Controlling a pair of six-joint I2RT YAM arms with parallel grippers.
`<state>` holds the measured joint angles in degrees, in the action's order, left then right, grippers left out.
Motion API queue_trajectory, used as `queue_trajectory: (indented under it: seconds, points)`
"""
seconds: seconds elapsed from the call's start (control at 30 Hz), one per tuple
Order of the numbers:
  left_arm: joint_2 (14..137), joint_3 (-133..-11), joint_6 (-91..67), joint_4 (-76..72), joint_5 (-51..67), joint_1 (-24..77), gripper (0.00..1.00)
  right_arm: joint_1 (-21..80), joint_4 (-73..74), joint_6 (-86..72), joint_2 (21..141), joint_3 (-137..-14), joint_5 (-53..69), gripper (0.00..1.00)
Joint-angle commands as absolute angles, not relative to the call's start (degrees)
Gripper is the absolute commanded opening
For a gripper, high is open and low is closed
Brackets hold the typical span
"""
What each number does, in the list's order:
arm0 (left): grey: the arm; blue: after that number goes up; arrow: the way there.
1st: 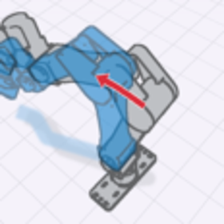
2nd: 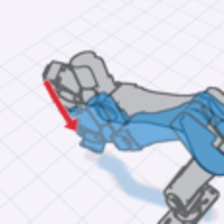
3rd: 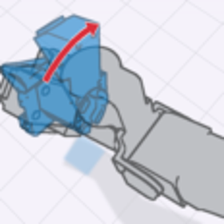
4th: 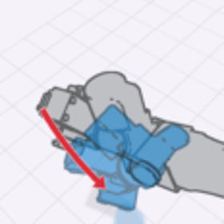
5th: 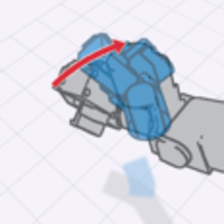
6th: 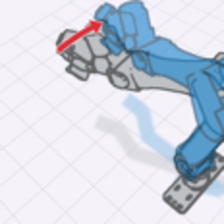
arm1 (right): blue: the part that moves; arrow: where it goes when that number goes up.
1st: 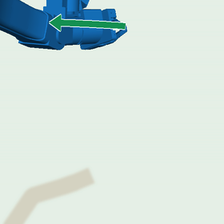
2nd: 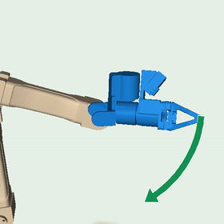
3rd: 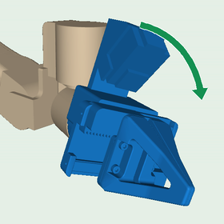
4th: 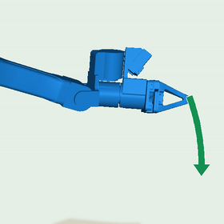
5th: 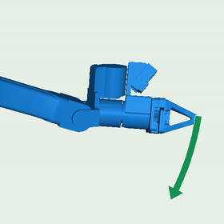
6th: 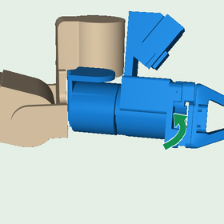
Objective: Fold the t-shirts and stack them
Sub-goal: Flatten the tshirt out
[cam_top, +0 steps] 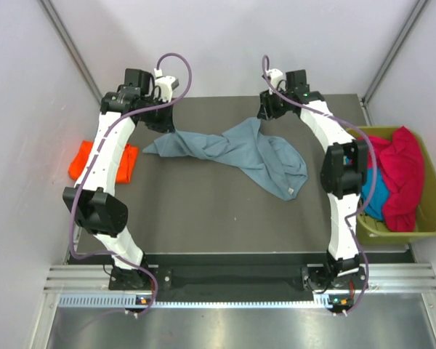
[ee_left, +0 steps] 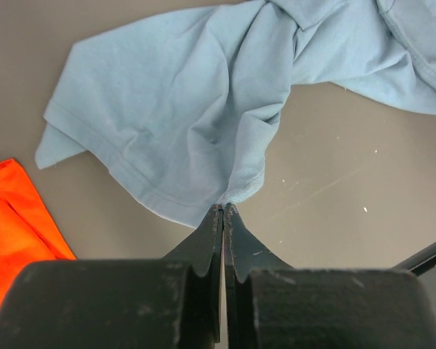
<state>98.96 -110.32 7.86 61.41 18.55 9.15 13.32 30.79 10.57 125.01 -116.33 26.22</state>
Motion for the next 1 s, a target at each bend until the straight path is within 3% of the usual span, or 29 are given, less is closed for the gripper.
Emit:
queue_trajectory:
  seconds: [0.0,0.47,0.97]
  points:
    - [98.3,-109.1,7.5,59.7,20.3,9.1,0.0,13.0,28.0,3.5,131.0,-122.9,30.2,0.43]
    - [97.6,-107.8,8.3,61.6,18.7,9.1,0.0,10.6,20.5,-9.9,143.9,-134.6,29.9,0.4]
    - [99.4,-109.7,8.3,61.8,17.8,9.1,0.0,10.4,20.0,-14.8,147.7,-132.8,28.1,0.37]
